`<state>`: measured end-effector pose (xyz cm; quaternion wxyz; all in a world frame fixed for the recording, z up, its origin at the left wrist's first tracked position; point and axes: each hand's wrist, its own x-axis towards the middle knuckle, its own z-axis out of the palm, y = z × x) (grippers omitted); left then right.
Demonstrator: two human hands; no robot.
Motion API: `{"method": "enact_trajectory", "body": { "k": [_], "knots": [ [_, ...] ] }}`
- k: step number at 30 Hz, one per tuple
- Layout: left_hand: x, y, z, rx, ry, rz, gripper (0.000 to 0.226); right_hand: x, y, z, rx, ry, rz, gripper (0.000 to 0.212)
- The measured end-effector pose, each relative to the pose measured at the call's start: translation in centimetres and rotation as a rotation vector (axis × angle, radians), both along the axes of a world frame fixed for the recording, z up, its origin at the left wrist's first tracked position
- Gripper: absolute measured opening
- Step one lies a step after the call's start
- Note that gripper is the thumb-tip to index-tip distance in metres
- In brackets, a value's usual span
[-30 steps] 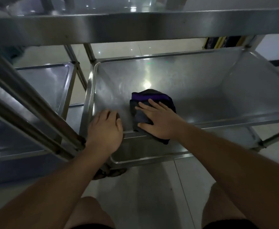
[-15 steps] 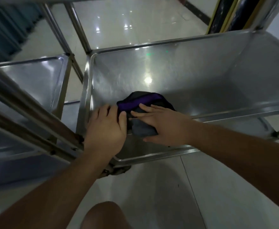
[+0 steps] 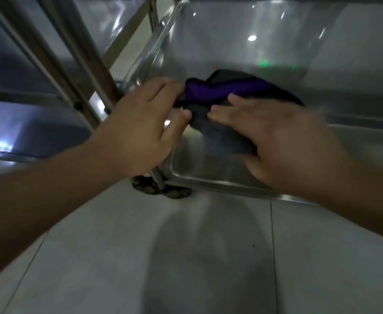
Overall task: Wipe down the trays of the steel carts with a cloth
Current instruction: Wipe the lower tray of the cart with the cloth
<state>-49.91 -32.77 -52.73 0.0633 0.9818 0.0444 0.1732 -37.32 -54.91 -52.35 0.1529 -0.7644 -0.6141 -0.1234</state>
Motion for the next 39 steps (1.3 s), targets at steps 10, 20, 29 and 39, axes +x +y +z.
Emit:
{"method": "enact_trajectory", "body": {
  "k": [10,20,29,39],
  "knots": [
    [-6.8,1.4,-4.7,0.264,0.059,-0.18,0.046,-4.0,-1.0,-3.5,-0.16,0.083,0.106,0.037],
    [-7.2,4.1,-14.4,0.021,0.475,0.124,0.057,5.2,2.5,-15.3,-0.186,0.616,-0.371,0.01],
    [-4.6,6.4,-18.9,-0.715,0.412,0.387,0.043,9.5,5.0,-19.0,0.038,0.314,-0.565,0.036],
    [0.7,5.3,-21.7,-1.311,-0.253,0.502,0.021,9.7,9.0,-27.7,-0.435,0.508,-0.448,0.1]
  ]
}}
